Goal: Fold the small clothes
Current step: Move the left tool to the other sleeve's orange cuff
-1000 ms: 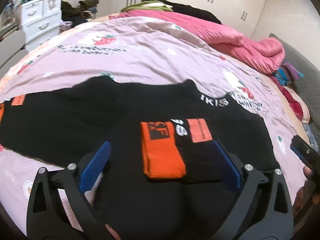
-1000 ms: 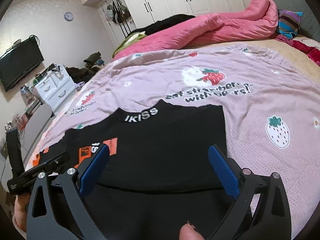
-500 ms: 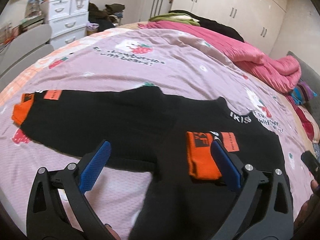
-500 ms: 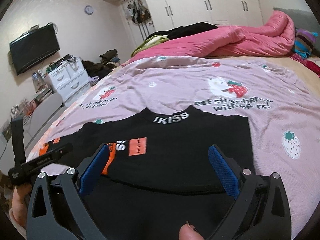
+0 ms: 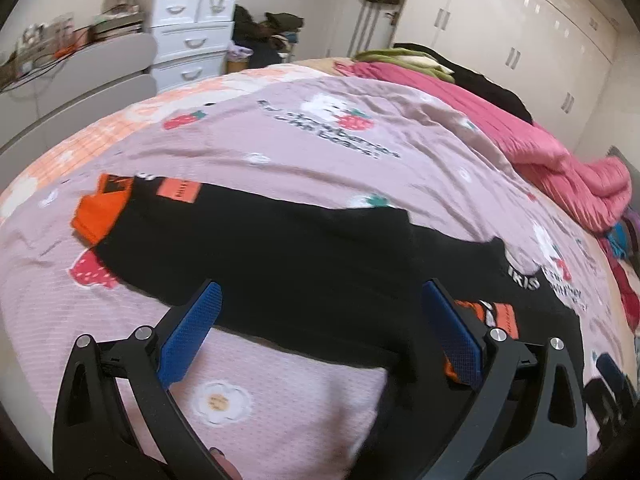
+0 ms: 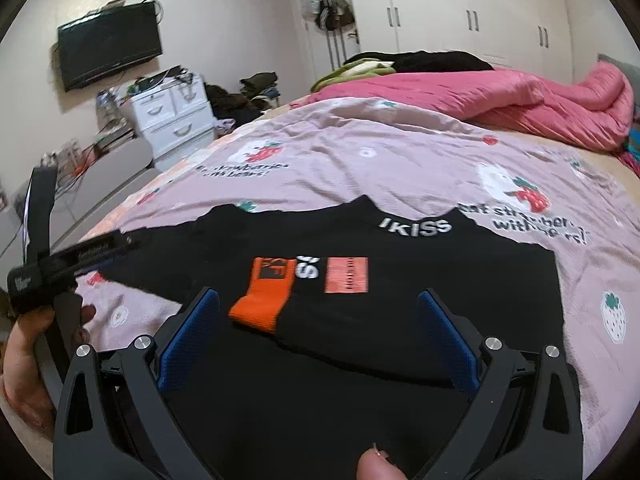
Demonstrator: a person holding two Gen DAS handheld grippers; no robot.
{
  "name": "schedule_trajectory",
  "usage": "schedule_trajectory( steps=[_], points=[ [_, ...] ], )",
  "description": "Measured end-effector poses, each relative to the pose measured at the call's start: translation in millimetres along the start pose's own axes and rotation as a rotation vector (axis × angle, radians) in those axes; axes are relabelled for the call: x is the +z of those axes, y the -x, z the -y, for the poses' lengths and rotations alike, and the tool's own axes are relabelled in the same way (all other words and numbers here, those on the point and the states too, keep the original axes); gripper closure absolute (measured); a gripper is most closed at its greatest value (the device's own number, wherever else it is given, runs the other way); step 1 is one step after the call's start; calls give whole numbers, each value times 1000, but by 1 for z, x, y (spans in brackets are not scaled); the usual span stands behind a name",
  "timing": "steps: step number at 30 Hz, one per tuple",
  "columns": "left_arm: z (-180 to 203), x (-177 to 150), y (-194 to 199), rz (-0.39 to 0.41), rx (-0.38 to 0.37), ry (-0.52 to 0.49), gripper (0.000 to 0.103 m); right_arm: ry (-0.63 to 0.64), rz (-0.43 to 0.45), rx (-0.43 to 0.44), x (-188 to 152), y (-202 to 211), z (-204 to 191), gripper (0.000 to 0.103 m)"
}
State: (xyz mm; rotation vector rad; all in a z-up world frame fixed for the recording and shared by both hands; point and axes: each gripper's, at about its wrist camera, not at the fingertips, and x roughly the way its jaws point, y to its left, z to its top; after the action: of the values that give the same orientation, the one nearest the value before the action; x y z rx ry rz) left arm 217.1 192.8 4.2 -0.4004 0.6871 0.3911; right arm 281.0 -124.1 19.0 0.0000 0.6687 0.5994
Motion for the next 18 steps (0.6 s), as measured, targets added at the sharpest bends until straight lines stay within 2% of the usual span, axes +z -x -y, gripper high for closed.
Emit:
schedule_trajectory(
  steps=[18],
  points=[
    [-67, 11, -2, 11, 116, 148, 9, 128, -38, 54, -4, -23, -59, 5]
  ],
)
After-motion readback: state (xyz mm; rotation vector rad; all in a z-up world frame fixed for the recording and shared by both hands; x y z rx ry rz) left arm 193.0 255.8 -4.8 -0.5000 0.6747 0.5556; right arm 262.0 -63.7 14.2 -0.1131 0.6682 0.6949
